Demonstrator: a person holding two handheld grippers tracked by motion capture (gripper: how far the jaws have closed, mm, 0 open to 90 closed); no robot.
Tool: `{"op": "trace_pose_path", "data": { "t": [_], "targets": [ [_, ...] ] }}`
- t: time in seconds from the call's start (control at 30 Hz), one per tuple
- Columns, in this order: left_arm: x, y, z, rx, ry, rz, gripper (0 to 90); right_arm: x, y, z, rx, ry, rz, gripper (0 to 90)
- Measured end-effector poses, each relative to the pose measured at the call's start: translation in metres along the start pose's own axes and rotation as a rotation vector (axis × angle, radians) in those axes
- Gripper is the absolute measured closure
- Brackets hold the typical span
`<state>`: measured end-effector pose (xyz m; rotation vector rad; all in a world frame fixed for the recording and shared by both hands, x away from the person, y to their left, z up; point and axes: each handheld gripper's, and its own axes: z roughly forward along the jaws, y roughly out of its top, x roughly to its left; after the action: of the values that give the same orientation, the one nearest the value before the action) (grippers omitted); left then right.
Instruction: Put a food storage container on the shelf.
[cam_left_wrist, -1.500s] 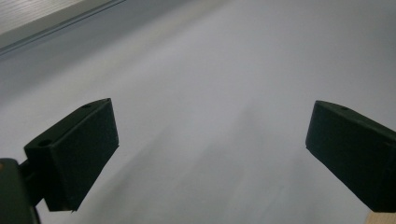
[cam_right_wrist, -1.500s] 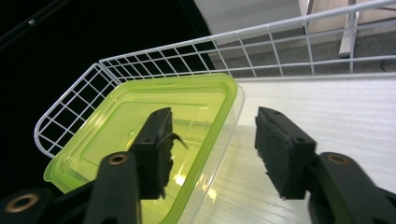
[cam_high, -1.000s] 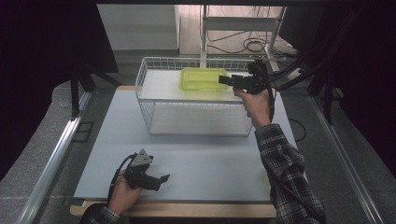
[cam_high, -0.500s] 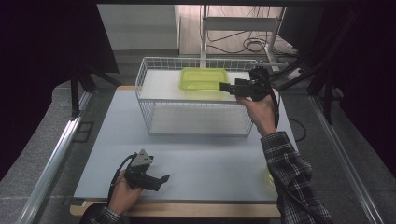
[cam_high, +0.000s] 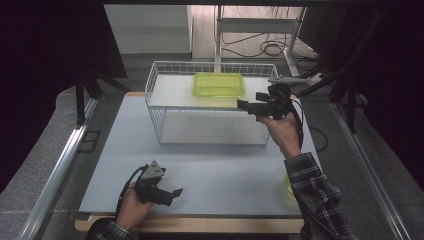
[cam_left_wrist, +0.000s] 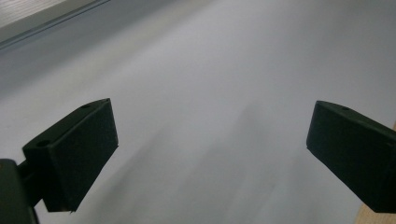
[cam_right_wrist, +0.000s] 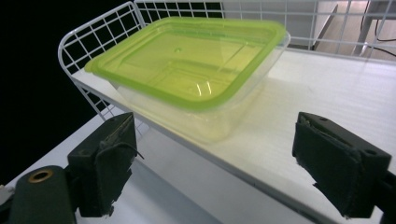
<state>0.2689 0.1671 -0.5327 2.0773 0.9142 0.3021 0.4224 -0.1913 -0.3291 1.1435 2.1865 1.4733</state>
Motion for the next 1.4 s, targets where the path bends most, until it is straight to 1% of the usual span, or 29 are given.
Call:
{"op": "trace_pose_path", "data": {
  "t": [0.27,0.47,0.73,0.83,0.93,1.07,1.17,1.4],
  "targets": [
    [0.000,0.000,0.001,0.006,0.004,0.003,1.9,0.004,-0.013,-0.003,0.010,-0.005,-0.029,9.4],
    [0.000,0.000,0.001,0.007,0.008,0.004,1.9,0.009,-0.022,-0.005,0.021,-0.005,-0.062,7.9],
    [0.000,0.000,0.001,0.011,0.010,0.005,1.8,0.016,-0.038,-0.006,0.050,-0.001,-0.097,5.7],
    [0.000,0.000,0.001,0.010,0.010,0.004,1.8,0.018,-0.043,-0.009,0.050,0.004,-0.101,5.3],
    [0.000,-0.001,0.001,0.012,0.010,0.005,1.8,0.019,-0.050,-0.011,0.052,0.004,-0.115,4.5],
    [0.000,-0.001,0.001,0.012,0.010,0.004,1.8,0.019,-0.059,-0.014,0.062,0.009,-0.117,4.0],
    [0.000,0.000,0.001,0.011,0.010,0.004,1.8,0.019,-0.068,-0.016,0.074,0.005,-0.122,3.6],
    [0.000,0.000,0.001,0.007,0.009,0.003,1.7,0.020,-0.084,-0.022,0.084,0.000,-0.132,1.8]
  ]
}}
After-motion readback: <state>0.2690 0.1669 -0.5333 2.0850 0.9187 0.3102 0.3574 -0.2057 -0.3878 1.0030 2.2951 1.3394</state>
